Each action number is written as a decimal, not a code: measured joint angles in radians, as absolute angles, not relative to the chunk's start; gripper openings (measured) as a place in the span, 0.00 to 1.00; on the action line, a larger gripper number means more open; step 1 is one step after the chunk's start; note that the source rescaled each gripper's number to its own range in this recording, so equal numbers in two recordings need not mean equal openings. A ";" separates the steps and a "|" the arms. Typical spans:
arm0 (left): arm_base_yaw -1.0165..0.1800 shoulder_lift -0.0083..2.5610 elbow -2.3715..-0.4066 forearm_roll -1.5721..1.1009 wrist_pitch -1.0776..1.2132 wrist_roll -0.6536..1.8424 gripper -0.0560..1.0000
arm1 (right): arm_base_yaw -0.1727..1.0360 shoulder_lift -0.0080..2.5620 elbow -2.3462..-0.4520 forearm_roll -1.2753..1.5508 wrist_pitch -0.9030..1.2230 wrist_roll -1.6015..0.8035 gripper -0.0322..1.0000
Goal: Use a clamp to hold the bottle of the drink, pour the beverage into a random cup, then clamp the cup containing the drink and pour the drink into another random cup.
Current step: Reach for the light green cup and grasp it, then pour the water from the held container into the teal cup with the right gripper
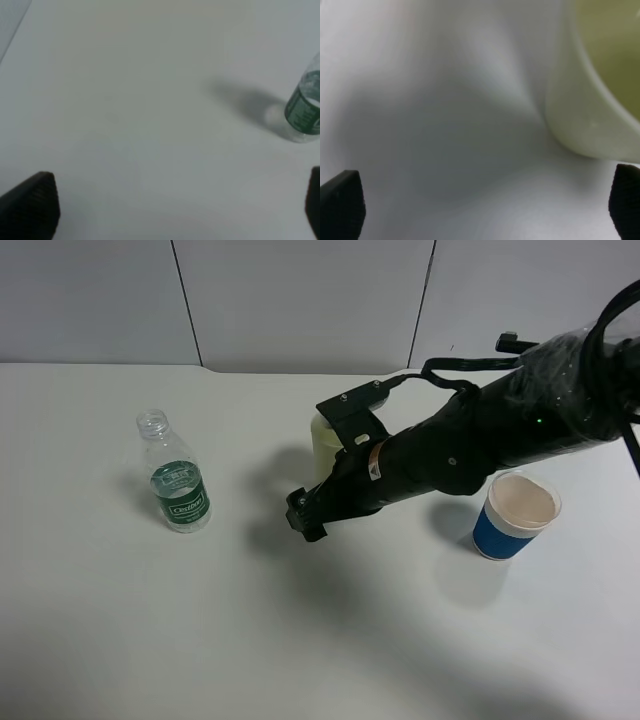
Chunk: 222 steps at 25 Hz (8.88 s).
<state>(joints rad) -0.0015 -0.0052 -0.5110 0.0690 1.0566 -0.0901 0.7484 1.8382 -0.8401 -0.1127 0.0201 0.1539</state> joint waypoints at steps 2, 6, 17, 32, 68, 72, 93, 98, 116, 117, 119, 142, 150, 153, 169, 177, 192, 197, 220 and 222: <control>-0.002 -0.005 -0.511 0.069 1.057 -0.090 1.00 | 0.748 1.838 -0.840 -0.093 0.006 0.149 0.92; -0.002 -0.005 -0.511 0.068 1.057 -0.090 1.00 | 0.748 1.838 -0.840 0.091 0.000 0.024 0.92; -0.002 -0.005 -0.511 0.068 1.057 -0.090 1.00 | 0.748 1.838 -0.840 0.610 -0.020 -0.476 0.85; -0.002 -0.005 -0.511 0.068 1.058 -0.090 1.00 | 0.748 1.834 -0.651 0.682 -0.364 -0.539 0.82; -0.002 -0.005 -0.511 0.069 1.058 -0.090 1.00 | 0.748 2.075 -0.647 0.416 -0.961 -0.393 0.82; -0.002 -0.005 -0.511 0.069 1.058 -0.090 1.00 | 0.748 2.106 -0.647 0.390 -1.035 -0.356 0.82; -0.002 -0.005 -0.511 0.069 1.058 -0.090 1.00 | 0.748 2.140 -0.647 0.357 -1.151 -0.272 0.03; -0.002 -0.005 -0.511 0.069 1.058 -0.090 1.00 | 0.748 2.140 -0.647 0.359 -1.151 -0.268 0.03; -0.002 -0.005 -0.511 0.069 1.058 -0.090 1.00 | 0.748 1.850 -0.644 0.453 -0.850 -0.375 0.03; -0.002 -0.005 -0.511 0.069 1.058 -0.090 1.00 | 0.748 1.822 -0.643 0.454 -0.829 -0.396 0.03; -0.002 -0.005 -0.511 0.069 1.058 -0.089 1.00 | 0.748 1.763 -0.643 0.454 -0.792 -0.415 0.03; -0.002 -0.005 -0.511 0.068 1.058 -0.089 1.00 | 0.351 1.519 -0.672 -0.134 -0.288 0.103 0.03; -0.002 -0.005 -0.511 0.068 1.058 -0.089 1.00 | 0.347 1.516 -0.798 -0.650 -0.130 0.435 0.03; -0.002 -0.005 -0.511 0.068 1.058 -0.089 1.00 | 0.347 1.516 -0.800 -0.680 -0.130 0.438 0.03; -0.002 -0.005 -0.511 0.068 1.058 -0.089 1.00 | 0.338 1.516 -0.873 -1.180 -0.056 0.901 0.03; -0.002 -0.005 -0.511 0.068 1.058 -0.089 1.00 | 0.336 1.514 -0.885 -1.590 0.149 1.380 0.03; -0.002 -0.005 -0.511 0.069 1.058 -0.089 1.00 | 0.336 1.489 -0.885 -1.721 0.304 1.556 0.03; -0.002 -0.005 -0.511 0.069 1.058 -0.089 1.00 | 0.336 1.408 -0.827 -1.724 0.401 1.556 0.03; -0.002 -0.005 -0.511 0.069 1.058 -0.089 1.00 | 0.336 1.340 -0.636 -1.686 0.696 1.556 0.03; -0.002 -0.005 -0.511 0.069 1.058 -0.089 1.00 | 0.336 1.360 -0.636 -1.685 0.695 1.556 0.03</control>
<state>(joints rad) -0.0015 -0.0052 -0.5110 0.0694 1.0575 -0.0893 0.3362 1.3603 -0.6360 -1.6849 0.6955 1.5556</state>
